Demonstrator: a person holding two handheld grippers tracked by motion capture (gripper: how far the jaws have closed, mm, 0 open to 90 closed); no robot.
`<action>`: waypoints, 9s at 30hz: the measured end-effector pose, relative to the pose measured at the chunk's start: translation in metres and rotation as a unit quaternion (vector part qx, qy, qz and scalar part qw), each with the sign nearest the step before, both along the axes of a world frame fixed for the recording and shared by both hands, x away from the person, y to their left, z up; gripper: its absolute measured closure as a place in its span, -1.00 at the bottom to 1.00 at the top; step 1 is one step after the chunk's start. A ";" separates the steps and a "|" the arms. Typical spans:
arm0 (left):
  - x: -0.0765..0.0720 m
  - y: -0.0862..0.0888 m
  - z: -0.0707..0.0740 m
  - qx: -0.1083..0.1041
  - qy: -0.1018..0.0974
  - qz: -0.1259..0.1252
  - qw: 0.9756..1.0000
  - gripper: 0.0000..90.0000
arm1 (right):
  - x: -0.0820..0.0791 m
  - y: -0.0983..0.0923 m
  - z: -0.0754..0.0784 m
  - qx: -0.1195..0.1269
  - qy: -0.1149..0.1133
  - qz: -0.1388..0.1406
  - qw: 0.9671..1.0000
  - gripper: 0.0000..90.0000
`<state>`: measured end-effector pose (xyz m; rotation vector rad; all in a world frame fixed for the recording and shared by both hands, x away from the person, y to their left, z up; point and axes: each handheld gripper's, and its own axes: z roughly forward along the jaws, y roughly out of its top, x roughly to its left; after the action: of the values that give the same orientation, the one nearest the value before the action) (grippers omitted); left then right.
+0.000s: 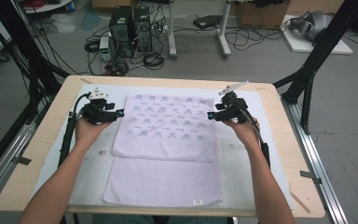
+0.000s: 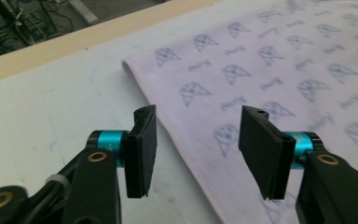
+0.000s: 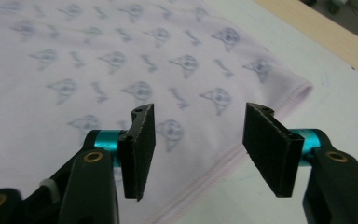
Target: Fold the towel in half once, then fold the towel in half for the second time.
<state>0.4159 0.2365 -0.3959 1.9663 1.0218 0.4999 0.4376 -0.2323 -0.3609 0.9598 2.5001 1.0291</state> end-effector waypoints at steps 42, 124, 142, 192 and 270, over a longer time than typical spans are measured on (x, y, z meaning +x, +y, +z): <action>-0.094 -0.010 -0.046 0.069 0.011 -0.115 0.991 0.86 | -0.102 0.009 -0.074 -0.020 0.019 0.082 0.996 0.55; -0.172 -0.005 -0.028 0.008 -0.011 -0.168 0.986 0.13 | -0.159 -0.004 -0.045 0.060 0.004 0.143 0.988 0.16; -0.108 -0.013 -0.004 -0.023 -0.018 -0.114 0.993 -0.27 | -0.096 -0.006 -0.037 0.070 -0.005 0.056 0.996 -0.40; 0.003 0.003 0.029 -0.031 -0.008 -0.034 0.999 -0.13 | 0.000 -0.015 -0.013 0.016 0.001 -0.002 1.000 -0.57; -0.112 0.030 -0.020 -0.007 0.030 -0.095 0.995 -0.09 | -0.110 -0.039 -0.042 0.036 0.030 0.038 0.998 -0.08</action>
<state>0.3037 0.2660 -0.4158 2.0508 0.8617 0.3302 0.3272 -0.2710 -0.4031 0.9357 2.5813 1.1374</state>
